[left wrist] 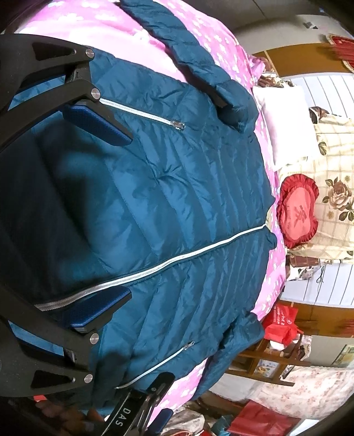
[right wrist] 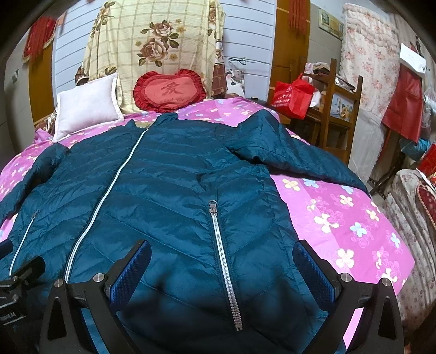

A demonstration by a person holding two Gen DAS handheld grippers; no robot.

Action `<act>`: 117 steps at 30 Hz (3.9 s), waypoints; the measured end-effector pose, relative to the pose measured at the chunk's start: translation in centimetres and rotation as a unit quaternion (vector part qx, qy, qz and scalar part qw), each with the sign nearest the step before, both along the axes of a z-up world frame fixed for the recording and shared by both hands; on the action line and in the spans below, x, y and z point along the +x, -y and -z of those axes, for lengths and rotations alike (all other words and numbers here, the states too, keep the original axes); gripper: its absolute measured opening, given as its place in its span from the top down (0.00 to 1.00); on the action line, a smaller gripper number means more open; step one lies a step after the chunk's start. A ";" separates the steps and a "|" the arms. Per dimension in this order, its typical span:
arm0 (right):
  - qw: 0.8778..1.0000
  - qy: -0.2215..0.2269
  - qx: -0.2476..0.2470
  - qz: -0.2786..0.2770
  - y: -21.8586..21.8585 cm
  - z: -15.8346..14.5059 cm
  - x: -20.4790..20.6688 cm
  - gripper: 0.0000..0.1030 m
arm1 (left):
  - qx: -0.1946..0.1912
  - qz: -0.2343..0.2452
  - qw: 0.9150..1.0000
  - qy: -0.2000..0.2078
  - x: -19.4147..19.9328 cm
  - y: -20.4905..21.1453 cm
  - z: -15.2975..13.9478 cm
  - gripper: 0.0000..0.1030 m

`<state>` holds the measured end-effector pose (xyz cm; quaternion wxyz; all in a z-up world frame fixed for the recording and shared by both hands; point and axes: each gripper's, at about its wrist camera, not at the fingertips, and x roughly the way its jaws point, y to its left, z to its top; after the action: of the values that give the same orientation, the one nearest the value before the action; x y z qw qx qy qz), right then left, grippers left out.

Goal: Fold large clothes

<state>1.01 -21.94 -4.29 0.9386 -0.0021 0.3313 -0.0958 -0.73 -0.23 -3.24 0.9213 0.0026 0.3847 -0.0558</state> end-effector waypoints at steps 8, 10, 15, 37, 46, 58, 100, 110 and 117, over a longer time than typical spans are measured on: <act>1.000 0.000 -0.002 0.001 0.1 0.0 -0.2 0.00 | -0.017 0.005 1.000 0.004 -0.1 -0.6 -0.2 0.00; 1.000 -0.001 -0.002 0.001 0.1 0.0 -0.2 0.00 | -0.012 0.001 1.000 0.007 -0.1 -0.8 -0.2 0.00; 1.000 -0.003 -0.004 0.001 0.2 0.0 -0.2 0.00 | -0.003 -0.018 1.000 0.015 0.0 -1.3 -0.2 0.00; 1.000 -0.019 -0.015 0.001 -0.2 0.7 0.4 0.00 | -0.021 -0.089 0.995 0.032 5.1 -7.2 -1.8 0.00; 0.999 -0.030 -0.020 0.001 -0.8 1.0 1.0 0.00 | -0.015 -0.094 0.995 0.018 5.9 -7.5 1.2 0.00; 0.999 0.008 -0.001 -0.035 -2.8 0.2 1.4 0.00 | -0.005 -0.112 0.993 -0.033 7.0 -7.0 3.6 0.00; 0.998 -0.007 -0.006 -0.055 -4.2 0.9 2.0 0.00 | 0.003 -0.121 0.990 -0.067 7.1 -6.9 4.5 0.00; 0.997 -0.023 -0.030 -0.067 -5.3 1.6 2.1 0.00 | -0.002 -0.115 0.991 -0.074 7.2 -7.2 4.6 0.00; 0.998 -0.036 -0.003 -0.052 -3.5 1.7 1.4 0.00 | -0.005 -0.115 0.991 -0.073 6.9 -7.5 4.5 0.00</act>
<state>2.38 -18.46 -5.98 0.9298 -0.0253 0.3640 -0.0473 6.14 7.26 -7.74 0.8913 -0.0501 0.4481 0.0481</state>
